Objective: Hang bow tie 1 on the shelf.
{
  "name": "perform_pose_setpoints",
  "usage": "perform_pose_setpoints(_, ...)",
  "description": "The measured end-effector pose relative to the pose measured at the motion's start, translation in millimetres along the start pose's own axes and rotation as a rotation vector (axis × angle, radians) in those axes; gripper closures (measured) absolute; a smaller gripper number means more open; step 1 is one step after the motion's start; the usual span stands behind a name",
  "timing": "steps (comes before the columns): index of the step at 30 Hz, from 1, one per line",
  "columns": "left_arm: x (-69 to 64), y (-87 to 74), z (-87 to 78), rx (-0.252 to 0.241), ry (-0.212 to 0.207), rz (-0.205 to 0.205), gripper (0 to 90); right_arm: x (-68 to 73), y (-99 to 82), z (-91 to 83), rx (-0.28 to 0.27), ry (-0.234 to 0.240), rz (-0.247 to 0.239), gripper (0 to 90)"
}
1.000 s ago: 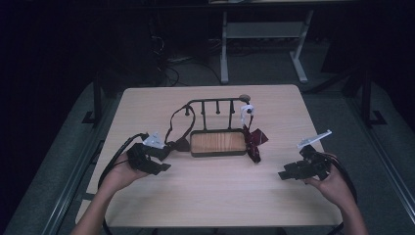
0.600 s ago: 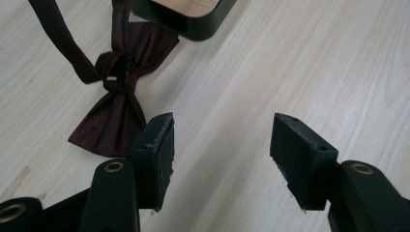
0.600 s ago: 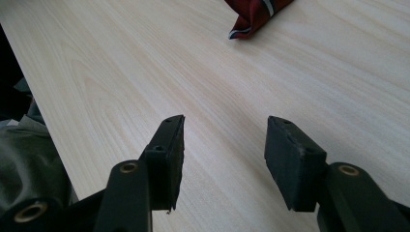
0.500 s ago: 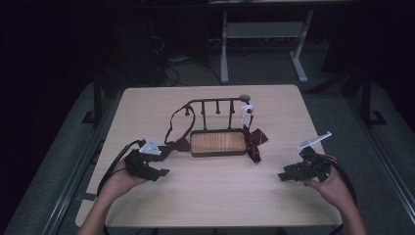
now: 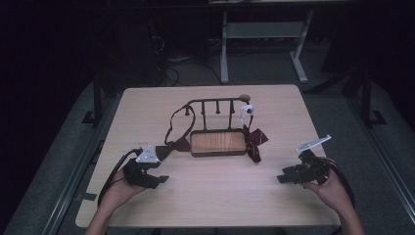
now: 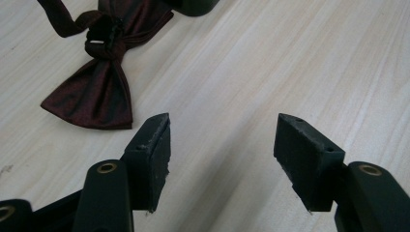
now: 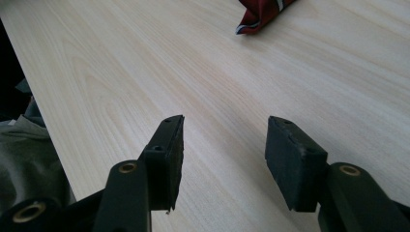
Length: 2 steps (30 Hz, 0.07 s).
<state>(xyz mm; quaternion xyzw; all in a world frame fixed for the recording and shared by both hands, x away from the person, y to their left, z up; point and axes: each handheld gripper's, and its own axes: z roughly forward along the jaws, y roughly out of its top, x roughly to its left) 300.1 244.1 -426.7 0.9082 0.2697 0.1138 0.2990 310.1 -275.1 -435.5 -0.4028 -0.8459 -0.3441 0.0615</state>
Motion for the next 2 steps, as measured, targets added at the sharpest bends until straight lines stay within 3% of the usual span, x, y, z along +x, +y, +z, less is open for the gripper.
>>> perform_pose_setpoints(2,-2.8,-2.2,0.6,-0.009,0.0,0.003,38.1,0.5,0.0,-0.2,-0.005,-0.002,-0.002,48.1)
